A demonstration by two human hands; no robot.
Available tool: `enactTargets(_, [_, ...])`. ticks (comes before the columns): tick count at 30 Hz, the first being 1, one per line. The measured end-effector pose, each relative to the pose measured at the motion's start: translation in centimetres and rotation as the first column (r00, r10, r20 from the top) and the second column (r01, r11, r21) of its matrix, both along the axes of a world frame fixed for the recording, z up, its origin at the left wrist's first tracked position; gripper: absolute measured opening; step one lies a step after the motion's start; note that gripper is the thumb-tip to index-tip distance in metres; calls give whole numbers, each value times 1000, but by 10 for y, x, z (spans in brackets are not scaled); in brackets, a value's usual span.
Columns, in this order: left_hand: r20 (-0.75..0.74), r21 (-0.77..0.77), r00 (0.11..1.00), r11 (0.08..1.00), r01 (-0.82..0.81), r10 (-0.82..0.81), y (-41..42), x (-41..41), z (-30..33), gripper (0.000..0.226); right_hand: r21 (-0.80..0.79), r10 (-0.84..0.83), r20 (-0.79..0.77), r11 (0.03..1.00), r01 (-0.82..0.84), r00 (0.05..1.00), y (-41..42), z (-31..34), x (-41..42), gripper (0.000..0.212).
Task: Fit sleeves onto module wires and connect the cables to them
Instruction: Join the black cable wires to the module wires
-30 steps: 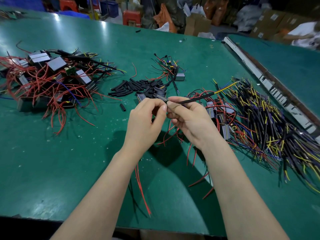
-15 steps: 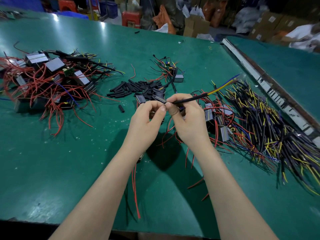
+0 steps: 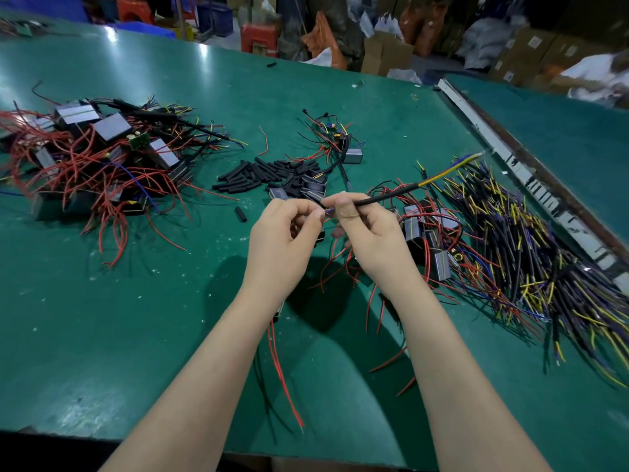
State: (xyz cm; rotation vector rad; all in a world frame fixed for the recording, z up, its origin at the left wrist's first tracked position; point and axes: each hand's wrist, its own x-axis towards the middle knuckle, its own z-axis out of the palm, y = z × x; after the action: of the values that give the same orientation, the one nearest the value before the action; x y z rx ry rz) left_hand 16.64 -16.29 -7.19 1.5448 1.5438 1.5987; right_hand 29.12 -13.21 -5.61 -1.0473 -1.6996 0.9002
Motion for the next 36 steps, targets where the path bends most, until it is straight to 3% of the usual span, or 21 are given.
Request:
enactTargets(3, [-113, 68, 994, 998, 7, 1, -2, 2, 1, 11, -123, -82, -91, 990, 71, 992, 2, 0, -3, 27])
enactTargets(6, [-190, 107, 981, 994, -9, 29, -4, 3, 2, 6, -224, -67, -147, 974, 32, 987, 4, 0, -5, 38])
enactTargets(11, [-224, 111, 966, 988, -109, 132, -5, 4, 3, 10, -117, -70, -149, 992, 53, 986, 1, -6, -10, 26])
enactTargets(14, [-125, 27, 988, 995, -93, 95, -5, 5, 3, 5, 62, -116, -21, 991, 117, 993, -2, -8, -11, 21])
enactTargets(18, [66, -98, 998, 995, 9, -2, -5, 5, 6, 19, 279, -141, 48, 952, 123, 989, -2, -10, -8, 14])
enactTargets(23, [397, -160, 908, 964, 214, -135, -3, 5, 11, 19, 455, -213, 78, 877, 155, 974, -3, -12, -4, 17])
enactTargets(25, [423, -134, 893, 964, 229, -153, -2, 4, 11, 21, 390, -167, 56, 911, 133, 984, -3, -10, -4, 22])
enactTargets(28, [426, -121, 900, 979, 162, -96, -1, 2, 9, 24, 103, -61, -20, 993, 63, 998, -5, -2, -6, 39])
enactTargets(30, [402, -103, 914, 990, 100, -51, -2, 2, 9, 25, -6, -67, -129, 998, 66, 989, -5, 2, -5, 34])
enactTargets(33, [311, -85, 950, 996, -15, 41, -1, 0, 8, 23, -40, -104, -187, 994, 98, 977, -5, 6, -6, 25])
enactTargets(36, [237, -59, 967, 995, -78, 90, -2, -1, 7, 22, -33, -102, -147, 995, 98, 984, -6, 6, -10, 19])
